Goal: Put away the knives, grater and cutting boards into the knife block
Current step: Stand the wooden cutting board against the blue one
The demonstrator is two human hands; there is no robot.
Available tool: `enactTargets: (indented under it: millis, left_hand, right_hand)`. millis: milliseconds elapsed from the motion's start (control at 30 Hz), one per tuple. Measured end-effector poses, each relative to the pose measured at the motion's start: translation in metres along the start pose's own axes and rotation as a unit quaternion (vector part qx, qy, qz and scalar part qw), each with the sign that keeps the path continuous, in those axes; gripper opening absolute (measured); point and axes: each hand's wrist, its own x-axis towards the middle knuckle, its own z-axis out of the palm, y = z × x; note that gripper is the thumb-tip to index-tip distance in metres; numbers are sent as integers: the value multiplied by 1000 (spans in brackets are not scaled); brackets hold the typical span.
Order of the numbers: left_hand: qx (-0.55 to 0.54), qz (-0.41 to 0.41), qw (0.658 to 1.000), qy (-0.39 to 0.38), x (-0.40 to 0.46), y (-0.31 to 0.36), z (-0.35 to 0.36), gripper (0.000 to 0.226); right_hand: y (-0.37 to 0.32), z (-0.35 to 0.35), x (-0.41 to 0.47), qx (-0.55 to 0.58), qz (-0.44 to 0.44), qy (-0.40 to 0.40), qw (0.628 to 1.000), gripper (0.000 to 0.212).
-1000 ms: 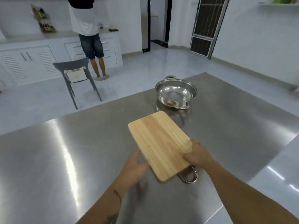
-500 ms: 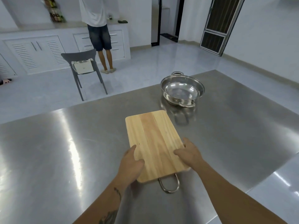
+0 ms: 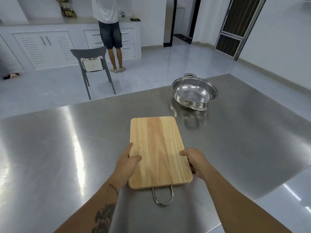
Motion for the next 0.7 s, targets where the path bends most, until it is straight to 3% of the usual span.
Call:
enactTargets:
  millis: [167, 300, 467, 700]
  left_hand:
    - [-23, 17, 999, 21, -6, -6, -3, 60]
    - [-18, 46, 998, 49, -11, -12, -4, 52]
    - [1, 57, 993, 105, -20, -25, -7, 59]
    - [11, 55, 981, 184, -42, -43, -37, 46]
  right_hand:
    - [1, 2, -14, -31, -19, -22, 999, 34]
    - [9, 10, -23, -39, -51, -13, 998, 77]
    - [28, 34, -44, -103, -134, 31, 985, 68]
    - [33, 77, -80, -114, -184, 52, 975, 61]
